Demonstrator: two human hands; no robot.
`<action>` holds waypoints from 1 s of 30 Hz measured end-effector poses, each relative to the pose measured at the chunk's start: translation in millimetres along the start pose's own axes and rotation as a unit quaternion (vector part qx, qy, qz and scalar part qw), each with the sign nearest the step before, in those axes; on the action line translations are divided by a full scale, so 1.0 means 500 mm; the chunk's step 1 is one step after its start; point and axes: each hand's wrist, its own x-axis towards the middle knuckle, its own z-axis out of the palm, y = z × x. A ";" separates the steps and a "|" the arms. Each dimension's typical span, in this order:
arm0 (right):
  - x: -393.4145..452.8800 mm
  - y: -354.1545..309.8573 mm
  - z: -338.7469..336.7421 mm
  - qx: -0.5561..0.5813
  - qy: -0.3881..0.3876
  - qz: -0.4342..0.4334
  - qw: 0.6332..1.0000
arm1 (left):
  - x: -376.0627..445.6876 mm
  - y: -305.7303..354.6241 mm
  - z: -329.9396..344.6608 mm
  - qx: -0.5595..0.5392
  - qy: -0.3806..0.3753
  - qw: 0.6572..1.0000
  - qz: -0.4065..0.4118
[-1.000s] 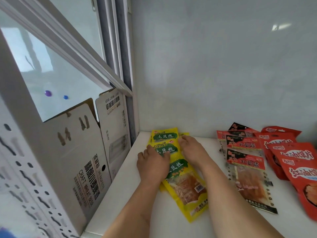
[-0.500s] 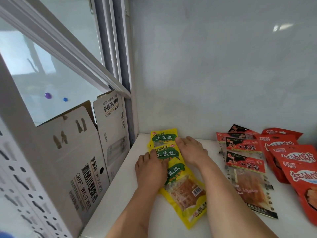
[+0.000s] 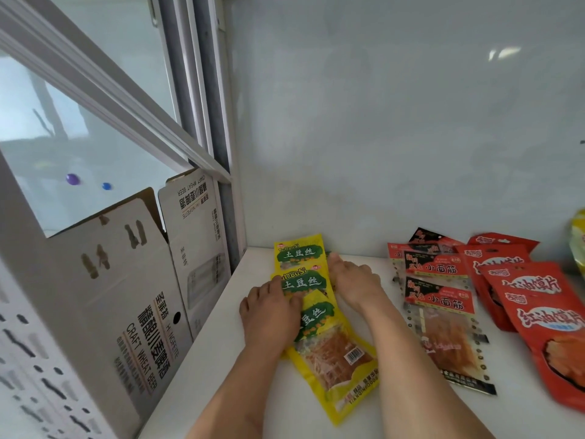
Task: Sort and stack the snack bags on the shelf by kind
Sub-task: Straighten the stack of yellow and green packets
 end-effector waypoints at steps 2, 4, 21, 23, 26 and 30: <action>0.002 0.003 0.000 0.003 -0.008 0.011 1.000 | -0.001 0.001 -0.002 -0.003 -0.003 1.000 0.002; 0.001 0.001 0.005 -0.012 -0.031 0.007 0.999 | -0.002 0.004 -0.002 -0.010 -0.004 1.000 0.008; -0.092 0.019 0.012 -0.023 0.003 -0.008 1.000 | 0.027 0.032 -0.017 -0.117 -0.066 0.990 -0.031; -0.100 0.015 0.024 -0.025 0.037 -0.006 0.999 | 0.029 0.033 -0.008 -0.132 -0.086 0.987 -0.024; -0.110 0.007 0.036 -0.009 0.086 0.016 0.996 | 0.030 0.031 -0.014 -0.222 -0.086 0.970 -0.040; -0.118 0.012 0.032 0.045 0.133 0.033 0.989 | 0.006 0.013 -0.038 -0.181 -0.021 0.981 -0.072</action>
